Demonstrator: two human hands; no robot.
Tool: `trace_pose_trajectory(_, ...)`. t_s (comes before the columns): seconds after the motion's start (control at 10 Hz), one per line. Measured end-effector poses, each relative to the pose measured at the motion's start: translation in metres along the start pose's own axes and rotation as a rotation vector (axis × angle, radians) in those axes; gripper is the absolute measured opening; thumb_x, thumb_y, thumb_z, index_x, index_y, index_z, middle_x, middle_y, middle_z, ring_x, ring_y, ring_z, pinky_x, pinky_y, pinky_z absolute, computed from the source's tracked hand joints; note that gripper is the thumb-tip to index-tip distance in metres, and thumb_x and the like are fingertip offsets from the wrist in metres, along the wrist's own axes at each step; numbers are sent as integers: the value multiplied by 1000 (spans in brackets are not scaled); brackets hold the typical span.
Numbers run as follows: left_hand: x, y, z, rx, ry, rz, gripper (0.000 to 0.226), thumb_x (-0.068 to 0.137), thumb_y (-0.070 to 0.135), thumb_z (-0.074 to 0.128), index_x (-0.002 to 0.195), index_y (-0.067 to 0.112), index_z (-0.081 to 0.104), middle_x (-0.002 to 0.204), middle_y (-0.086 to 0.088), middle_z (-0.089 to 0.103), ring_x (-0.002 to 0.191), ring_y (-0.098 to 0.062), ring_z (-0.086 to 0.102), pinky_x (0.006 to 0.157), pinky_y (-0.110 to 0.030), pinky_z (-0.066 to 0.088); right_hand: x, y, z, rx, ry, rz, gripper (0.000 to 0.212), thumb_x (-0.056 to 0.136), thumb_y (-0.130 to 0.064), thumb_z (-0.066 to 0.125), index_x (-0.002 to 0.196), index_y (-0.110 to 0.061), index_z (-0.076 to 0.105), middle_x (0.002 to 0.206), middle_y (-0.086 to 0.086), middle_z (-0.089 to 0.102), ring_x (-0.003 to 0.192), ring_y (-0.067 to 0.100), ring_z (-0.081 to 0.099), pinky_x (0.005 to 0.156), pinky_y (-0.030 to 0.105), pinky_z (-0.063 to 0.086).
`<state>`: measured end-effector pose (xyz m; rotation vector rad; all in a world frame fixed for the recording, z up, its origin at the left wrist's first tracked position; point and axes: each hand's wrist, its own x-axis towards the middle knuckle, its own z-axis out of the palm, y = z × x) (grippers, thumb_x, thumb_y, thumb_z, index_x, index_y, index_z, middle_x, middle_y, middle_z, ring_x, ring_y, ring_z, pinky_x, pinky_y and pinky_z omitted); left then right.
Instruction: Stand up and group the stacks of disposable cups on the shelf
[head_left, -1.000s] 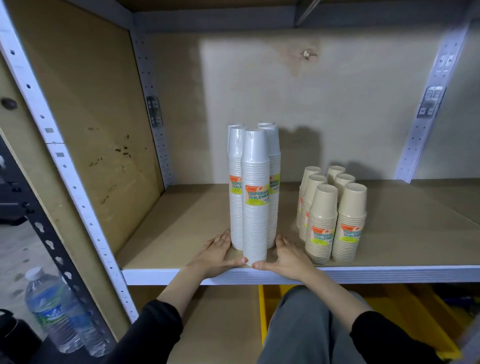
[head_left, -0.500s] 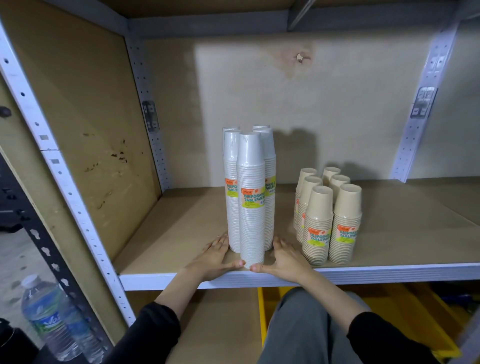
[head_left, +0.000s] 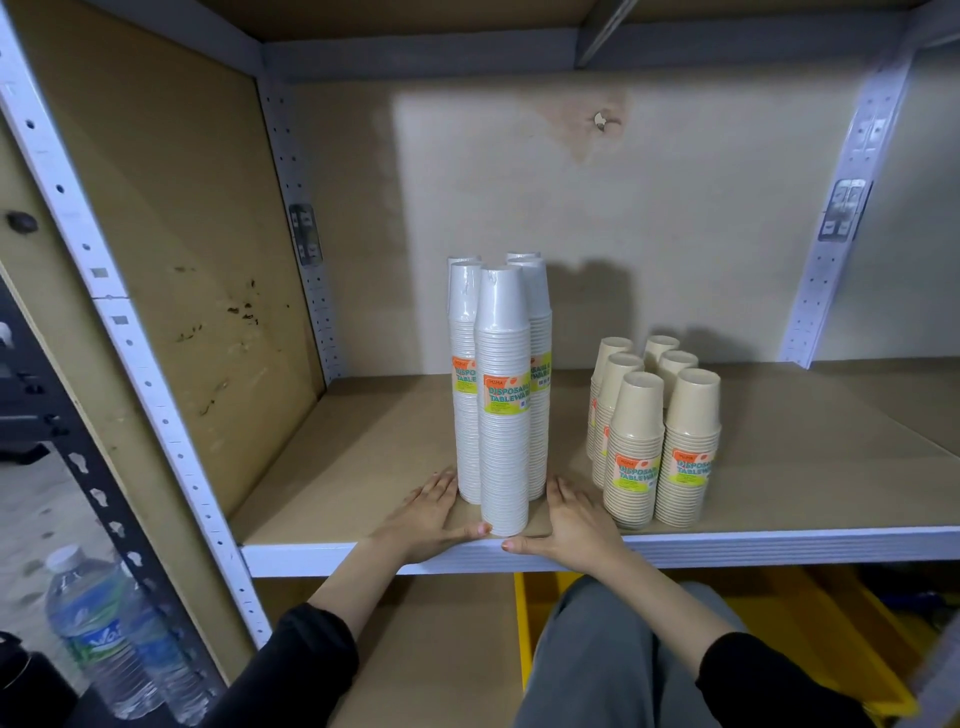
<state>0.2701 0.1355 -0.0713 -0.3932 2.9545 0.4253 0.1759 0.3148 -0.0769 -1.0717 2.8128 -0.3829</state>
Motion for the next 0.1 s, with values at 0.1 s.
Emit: trace_pose_trajectory(0.1, -9, 4, -4, 14, -15, -14, 118, 61, 85, 18, 150, 11, -3, 160, -4, -7, 148, -15, -4, 120, -33, 2, -5, -1, 0, -19, -8, 9, 111, 72, -74, 50, 149, -3, 9, 158, 12, 11, 146, 22, 15, 118, 36, 16)
